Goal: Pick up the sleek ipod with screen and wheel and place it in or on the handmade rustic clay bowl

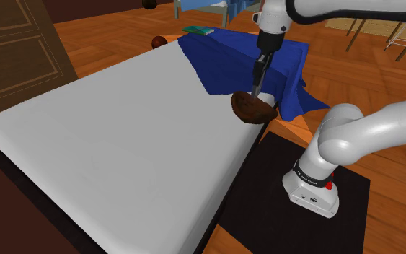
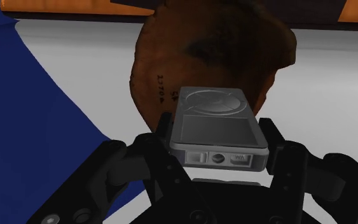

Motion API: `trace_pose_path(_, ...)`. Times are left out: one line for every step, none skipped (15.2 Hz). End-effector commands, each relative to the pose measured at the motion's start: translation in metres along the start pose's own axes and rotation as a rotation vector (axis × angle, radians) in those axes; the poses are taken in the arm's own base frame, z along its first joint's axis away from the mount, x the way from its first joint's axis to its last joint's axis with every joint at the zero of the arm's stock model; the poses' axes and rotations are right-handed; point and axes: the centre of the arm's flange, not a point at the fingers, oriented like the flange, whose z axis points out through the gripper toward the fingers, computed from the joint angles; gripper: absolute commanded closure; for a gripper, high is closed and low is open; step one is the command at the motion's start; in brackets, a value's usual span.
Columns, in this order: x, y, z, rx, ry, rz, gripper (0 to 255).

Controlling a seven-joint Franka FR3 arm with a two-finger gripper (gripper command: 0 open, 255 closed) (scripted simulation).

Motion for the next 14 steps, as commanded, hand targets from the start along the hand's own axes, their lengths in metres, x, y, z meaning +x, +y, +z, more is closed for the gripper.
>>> trace_pose_path(0.001,0.0,0.01,0.0,0.001,0.0,255)
trace_pose_path(0.001,0.0,0.016,0.0,0.001,0.0,255)
trace_pose_path(0.001,0.0,0.021,0.0,0.001,0.0,255)
trace_pose_path(0.001,-0.001,0.027,0.0,0.001,0.0,255)
trace_pose_path(0.001,-0.001,0.027,0.0,0.001,0.0,255)
trace_pose_path(0.001,-0.001,0.027,0.0,0.001,0.0,255)
trace_pose_path(0.001,-0.001,0.027,0.0,0.001,0.0,255)
trace_pose_path(0.001,-0.001,0.027,0.0,0.001,0.0,255)
trace_pose_path(0.001,-0.001,0.027,0.0,0.001,0.0,255)
trace_pose_path(0.001,-0.001,0.027,0.0,0.001,0.0,255)
trace_pose_path(0.001,-0.001,0.027,0.0,0.001,0.0,255)
trace_pose_path(0.001,-0.001,0.027,0.0,0.001,0.0,255)
trace_pose_path(0.001,-0.001,0.027,0.0,0.001,0.0,0)
trace_pose_path(0.001,-0.001,0.027,0.0,0.001,0.0,0)
